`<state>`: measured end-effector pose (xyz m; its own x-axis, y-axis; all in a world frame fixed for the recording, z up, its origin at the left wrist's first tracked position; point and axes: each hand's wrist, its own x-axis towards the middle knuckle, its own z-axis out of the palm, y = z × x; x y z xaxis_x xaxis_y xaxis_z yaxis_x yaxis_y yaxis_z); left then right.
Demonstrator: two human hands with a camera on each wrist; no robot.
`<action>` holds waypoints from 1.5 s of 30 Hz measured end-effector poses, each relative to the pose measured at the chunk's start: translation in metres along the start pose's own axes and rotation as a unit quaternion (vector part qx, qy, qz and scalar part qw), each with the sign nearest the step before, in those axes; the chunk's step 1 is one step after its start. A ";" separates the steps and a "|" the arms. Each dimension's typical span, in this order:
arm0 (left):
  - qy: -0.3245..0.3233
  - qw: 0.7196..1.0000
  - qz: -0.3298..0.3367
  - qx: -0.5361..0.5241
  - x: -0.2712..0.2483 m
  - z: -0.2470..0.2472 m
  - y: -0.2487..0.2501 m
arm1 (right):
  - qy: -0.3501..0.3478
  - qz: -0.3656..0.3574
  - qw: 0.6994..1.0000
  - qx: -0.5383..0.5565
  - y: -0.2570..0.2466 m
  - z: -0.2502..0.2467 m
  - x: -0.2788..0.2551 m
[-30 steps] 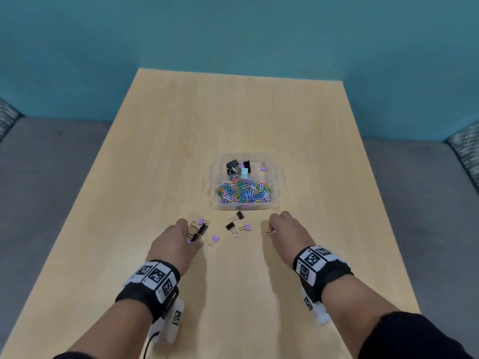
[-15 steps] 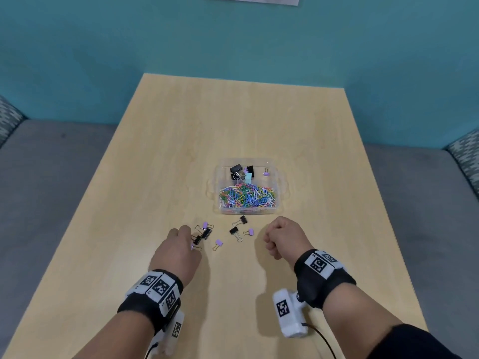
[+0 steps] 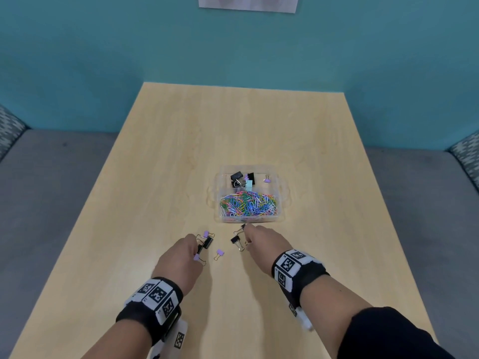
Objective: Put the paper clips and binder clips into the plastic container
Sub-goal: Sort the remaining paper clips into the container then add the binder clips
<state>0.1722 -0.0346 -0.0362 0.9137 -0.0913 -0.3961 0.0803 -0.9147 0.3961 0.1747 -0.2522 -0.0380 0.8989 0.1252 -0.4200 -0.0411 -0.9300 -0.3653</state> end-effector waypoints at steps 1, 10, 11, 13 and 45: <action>0.000 1.000 0.003 0.000 0.001 0.000 0.000 | 0.001 0.002 1.000 0.001 0.001 0.000 0.000; 0.003 0.999 0.024 0.030 0.008 0.003 0.004 | -0.047 0.037 0.998 -0.016 0.005 -0.012 0.002; 0.002 0.999 0.025 0.036 0.008 0.003 0.005 | -0.046 0.034 0.998 -0.029 0.005 -0.013 0.001; -0.001 0.998 0.023 0.052 0.007 0.004 0.007 | -0.036 0.021 0.997 -0.058 0.005 -0.013 -0.003; 0.017 0.977 -0.036 -0.209 0.001 0.002 0.012 | -0.009 0.062 0.982 0.180 -0.015 -0.004 -0.007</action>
<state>0.1735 -0.0463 -0.0341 0.9121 -0.0129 -0.4097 0.2936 -0.6769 0.6750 0.1703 -0.2401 -0.0264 0.8697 0.0265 -0.4928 -0.3044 -0.7571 -0.5780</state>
